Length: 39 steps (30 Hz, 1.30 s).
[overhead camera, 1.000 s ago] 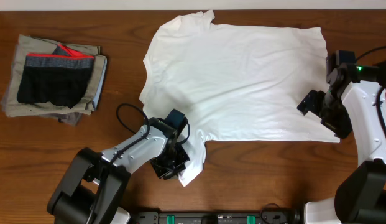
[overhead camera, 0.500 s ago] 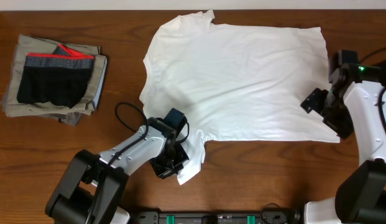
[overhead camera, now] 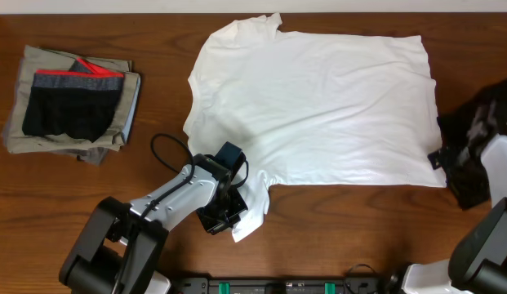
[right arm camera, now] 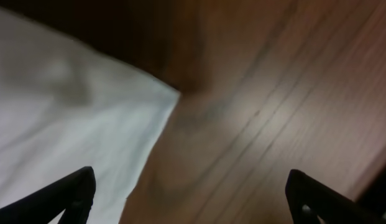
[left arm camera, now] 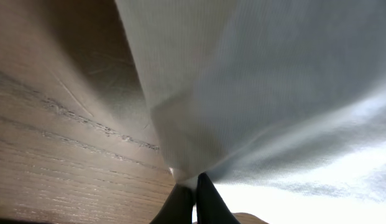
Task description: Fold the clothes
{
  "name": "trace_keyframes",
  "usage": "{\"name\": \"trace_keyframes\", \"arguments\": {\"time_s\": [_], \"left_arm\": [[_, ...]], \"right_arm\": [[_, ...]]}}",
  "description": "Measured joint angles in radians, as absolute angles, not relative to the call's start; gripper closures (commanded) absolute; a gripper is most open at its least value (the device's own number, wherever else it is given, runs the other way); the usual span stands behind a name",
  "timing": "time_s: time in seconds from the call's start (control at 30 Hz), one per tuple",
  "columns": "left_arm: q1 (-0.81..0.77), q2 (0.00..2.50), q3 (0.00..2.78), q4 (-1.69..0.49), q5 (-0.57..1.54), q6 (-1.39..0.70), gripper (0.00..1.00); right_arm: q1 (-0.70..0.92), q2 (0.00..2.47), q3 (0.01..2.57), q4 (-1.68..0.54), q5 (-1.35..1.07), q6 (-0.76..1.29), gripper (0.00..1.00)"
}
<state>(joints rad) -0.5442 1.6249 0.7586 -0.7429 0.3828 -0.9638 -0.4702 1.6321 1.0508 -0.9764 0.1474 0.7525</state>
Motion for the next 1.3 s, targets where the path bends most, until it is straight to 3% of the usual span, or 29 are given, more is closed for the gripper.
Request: {"name": "trace_keyframes", "arguments": {"time_s": [0.2,0.5,0.73,1.3], "left_arm": [[-0.544,1.625,0.759,-0.743,0.382,-0.964,0.94],[-0.544,1.625,0.759,-0.743,0.382,-0.964,0.94],[-0.544,1.625,0.759,-0.743,0.382,-0.963,0.94],[-0.544,1.625,0.759,-0.743,0.382,-0.960,0.94]], "right_arm": [[-0.500,1.632,0.976,-0.847,0.119,0.743,0.22],[-0.500,1.632,0.907,-0.728,0.104,0.747,0.25],[-0.500,1.632,0.889,-0.702,0.101,0.756,0.35],[-0.500,1.634,0.887,-0.683,0.109,0.786,0.34]]}}
